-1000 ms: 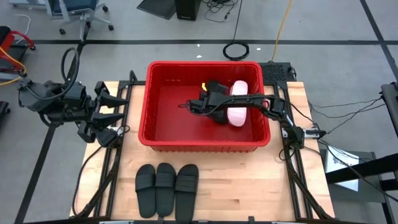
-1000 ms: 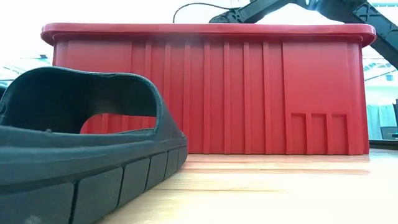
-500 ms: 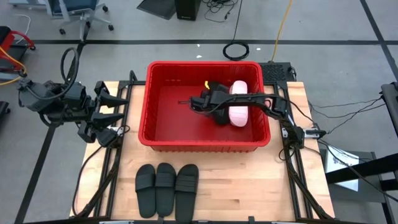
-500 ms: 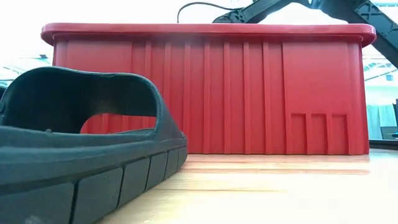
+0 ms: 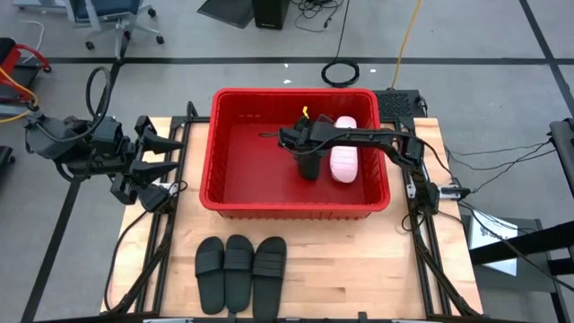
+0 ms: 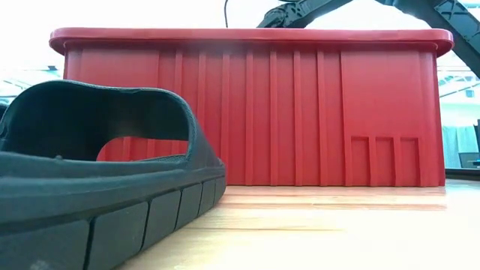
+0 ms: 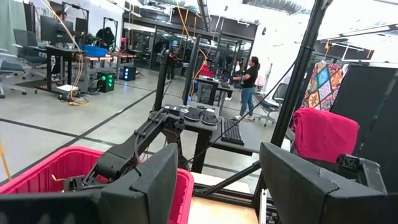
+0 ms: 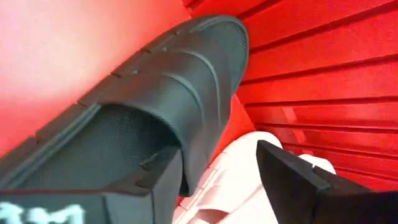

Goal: Pick and place slides into bin
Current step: Put the black slide into the red bin, then stack the black slide on top of the black slide in the red bin

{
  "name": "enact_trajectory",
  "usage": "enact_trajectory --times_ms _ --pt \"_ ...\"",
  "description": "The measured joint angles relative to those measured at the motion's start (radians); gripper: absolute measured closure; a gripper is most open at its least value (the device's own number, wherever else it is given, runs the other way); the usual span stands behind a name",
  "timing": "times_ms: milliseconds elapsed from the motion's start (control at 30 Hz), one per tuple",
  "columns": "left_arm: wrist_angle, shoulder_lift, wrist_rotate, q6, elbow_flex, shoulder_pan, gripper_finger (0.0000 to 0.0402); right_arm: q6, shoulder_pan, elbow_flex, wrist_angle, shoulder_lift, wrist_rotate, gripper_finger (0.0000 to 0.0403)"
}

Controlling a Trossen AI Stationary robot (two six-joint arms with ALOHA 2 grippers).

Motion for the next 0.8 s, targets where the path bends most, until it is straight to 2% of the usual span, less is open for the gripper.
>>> enact_trajectory --times_ms 233,467,600,733,800 --pt "0.000 -0.001 0.000 0.001 0.000 0.000 0.0176 -0.039 0.001 -0.014 -0.031 -0.001 -0.055 0.0170" --pt "0.000 -0.001 0.000 -0.010 0.000 0.000 0.0176 -0.055 0.003 -0.015 -0.050 -0.008 -0.072 0.0172" --pt "0.000 -0.001 0.000 -0.010 0.000 0.000 0.0176 -0.096 0.009 -0.015 0.033 -0.049 -0.154 0.0173" --pt "0.000 -0.001 0.000 -0.009 0.000 0.000 0.0176 -0.157 0.022 -0.015 0.147 -0.076 -0.171 0.0170" --pt "0.000 0.000 0.000 -0.006 0.000 0.000 0.0176 -0.230 0.024 -0.015 0.242 -0.083 -0.296 0.0170"
